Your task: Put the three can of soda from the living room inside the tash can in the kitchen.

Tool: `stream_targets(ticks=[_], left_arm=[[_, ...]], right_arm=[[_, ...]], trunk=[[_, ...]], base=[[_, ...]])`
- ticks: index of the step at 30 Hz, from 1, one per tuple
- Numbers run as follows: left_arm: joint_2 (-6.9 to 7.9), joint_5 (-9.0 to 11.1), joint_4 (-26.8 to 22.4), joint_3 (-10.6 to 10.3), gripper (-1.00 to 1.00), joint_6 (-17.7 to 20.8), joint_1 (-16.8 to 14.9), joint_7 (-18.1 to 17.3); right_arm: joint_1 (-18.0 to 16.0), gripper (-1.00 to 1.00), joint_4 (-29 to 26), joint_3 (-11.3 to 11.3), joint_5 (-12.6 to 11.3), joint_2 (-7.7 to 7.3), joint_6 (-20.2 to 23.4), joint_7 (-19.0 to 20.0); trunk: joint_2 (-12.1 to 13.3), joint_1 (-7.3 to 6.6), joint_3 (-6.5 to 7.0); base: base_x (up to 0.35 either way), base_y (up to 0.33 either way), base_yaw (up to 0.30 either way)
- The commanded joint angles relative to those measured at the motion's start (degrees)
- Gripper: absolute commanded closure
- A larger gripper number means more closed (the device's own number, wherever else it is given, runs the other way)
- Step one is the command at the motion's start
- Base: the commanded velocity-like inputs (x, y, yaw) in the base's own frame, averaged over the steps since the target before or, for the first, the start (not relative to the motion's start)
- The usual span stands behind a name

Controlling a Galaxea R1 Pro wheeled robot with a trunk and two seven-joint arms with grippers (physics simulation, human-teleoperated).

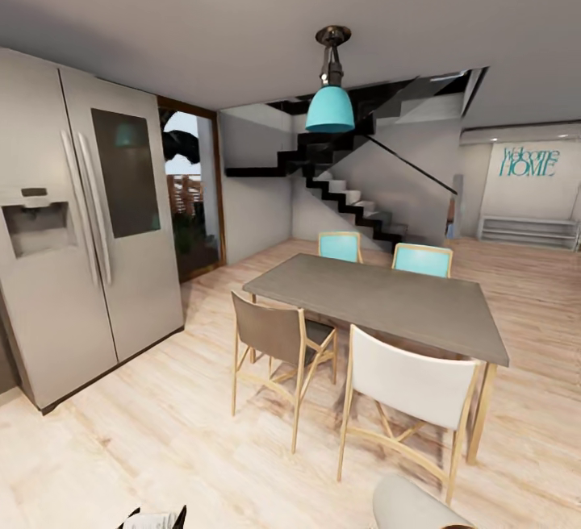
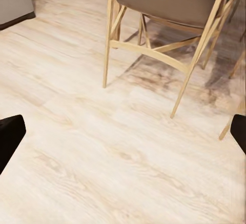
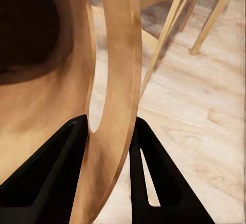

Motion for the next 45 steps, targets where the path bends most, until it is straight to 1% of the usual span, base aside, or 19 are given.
stream_targets(ticks=[1, 45], left_arm=[[0.0, 0.0, -0.01, 0.0, -1.0, 0.0, 0.0, 0.0], [-0.01, -0.06, 0.31, 0.0, -1.0, 0.0, 0.0, 0.0]], right_arm=[[-0.03, 1.0, -0.13, -0.67, -0.23, 0.0, 0.0, 0.19], [-0.03, 1.0, -0.13, -0.67, -0.23, -0.08, -0.08, 0.17]], trunk=[[0.0, 0.0, 0.05], [0.0, 0.0, 1.92]], base=[[0.0, 0.0, -0.236], [0.0, 0.0, -0.234]])
